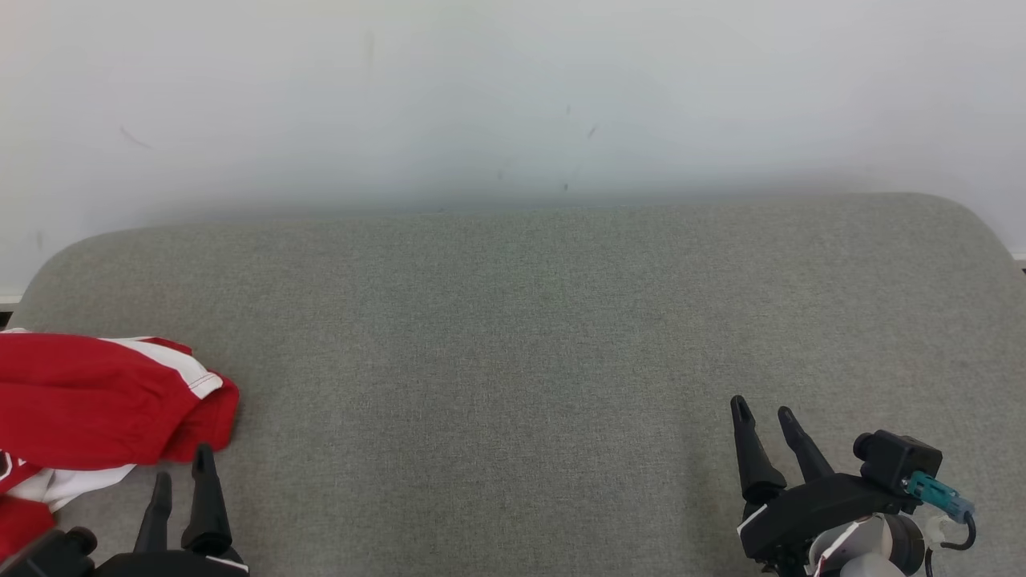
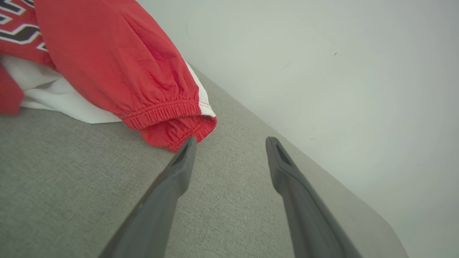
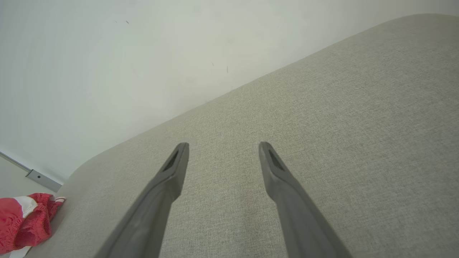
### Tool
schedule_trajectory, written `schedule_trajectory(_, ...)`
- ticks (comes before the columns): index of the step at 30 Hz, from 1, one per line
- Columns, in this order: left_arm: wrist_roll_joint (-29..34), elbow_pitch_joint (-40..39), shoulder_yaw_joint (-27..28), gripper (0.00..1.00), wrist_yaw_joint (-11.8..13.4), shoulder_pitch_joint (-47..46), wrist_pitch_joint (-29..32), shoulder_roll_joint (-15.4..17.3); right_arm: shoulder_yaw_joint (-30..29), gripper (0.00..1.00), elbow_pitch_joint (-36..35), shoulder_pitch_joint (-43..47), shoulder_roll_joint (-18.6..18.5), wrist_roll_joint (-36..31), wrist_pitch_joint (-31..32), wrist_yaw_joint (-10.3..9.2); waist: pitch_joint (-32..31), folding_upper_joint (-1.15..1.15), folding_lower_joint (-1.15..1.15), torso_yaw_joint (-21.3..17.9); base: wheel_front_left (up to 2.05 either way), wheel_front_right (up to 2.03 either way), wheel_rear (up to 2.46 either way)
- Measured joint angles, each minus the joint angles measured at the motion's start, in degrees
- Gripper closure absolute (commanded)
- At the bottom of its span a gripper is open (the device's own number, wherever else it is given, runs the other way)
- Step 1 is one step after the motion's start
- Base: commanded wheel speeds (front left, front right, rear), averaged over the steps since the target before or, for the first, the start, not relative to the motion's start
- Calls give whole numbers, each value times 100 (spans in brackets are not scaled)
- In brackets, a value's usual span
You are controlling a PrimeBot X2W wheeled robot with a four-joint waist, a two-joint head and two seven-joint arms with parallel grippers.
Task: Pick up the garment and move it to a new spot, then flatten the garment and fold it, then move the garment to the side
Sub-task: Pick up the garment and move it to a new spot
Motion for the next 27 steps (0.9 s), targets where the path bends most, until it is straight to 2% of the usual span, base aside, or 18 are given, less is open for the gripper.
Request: schedule_trajectory(27,2407,-64,-134,0,366,122,-482,12,115,0,241,-118,89,-2357,-335,-354,-87,0,0,35,0,0,0)
